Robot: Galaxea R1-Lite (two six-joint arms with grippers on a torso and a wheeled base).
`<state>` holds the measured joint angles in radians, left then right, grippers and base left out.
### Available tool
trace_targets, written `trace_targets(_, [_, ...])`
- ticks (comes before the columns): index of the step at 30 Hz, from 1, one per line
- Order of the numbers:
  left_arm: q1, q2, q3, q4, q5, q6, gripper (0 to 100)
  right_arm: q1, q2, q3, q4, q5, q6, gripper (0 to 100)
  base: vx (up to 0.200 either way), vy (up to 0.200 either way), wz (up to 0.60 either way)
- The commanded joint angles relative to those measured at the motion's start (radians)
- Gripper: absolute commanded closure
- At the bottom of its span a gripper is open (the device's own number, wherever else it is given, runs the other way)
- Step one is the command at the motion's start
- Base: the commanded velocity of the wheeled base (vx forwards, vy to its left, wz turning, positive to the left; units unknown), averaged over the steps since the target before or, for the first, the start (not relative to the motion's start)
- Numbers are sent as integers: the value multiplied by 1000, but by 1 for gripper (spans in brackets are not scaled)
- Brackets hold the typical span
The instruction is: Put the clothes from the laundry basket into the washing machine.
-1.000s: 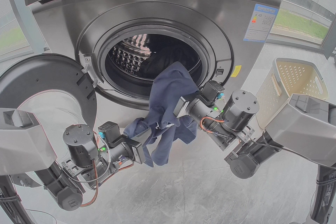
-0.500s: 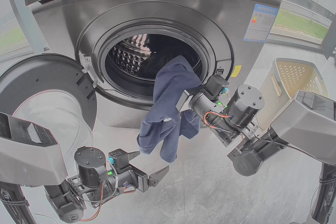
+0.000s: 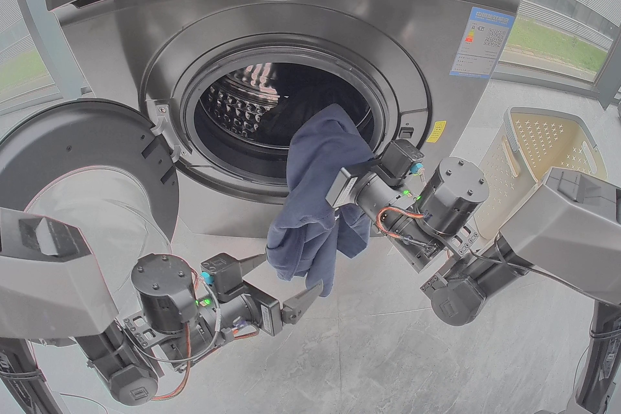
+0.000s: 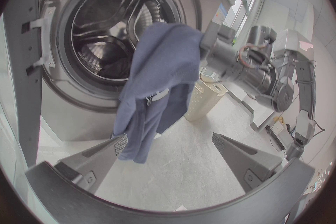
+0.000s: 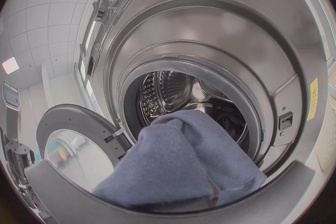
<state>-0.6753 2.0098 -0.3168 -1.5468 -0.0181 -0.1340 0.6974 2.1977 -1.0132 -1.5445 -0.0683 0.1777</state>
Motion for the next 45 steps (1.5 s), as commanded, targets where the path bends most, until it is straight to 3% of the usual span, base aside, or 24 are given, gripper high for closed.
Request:
trace_targets(1, [25,-57,-11,1,1,7,0,-6,1,1,0,-1,0,100,0,0,0])
trace_targets(8, [49,-85,-31,1,-3,7,0,-4,4,7,1,-1,0,100,0,0,0])
trace_targets(16, [37,33,-116,-1,-28,11,0,8,1,4,0,-2,0,100,0,0,0])
trace_targets(23, [49,152,-277,-3,-29,21,0,14,-6,7,1,-2,0,100,0,0,0])
trace_targets(37, [0,233,-381,-3,-28,19,0,37,5,5,1,-4,0,100,0,0,0])
trace_targets(45, [8,314,-496,-3,-16,7,0,43,8,7,1,-45,2,100,0,0,0])
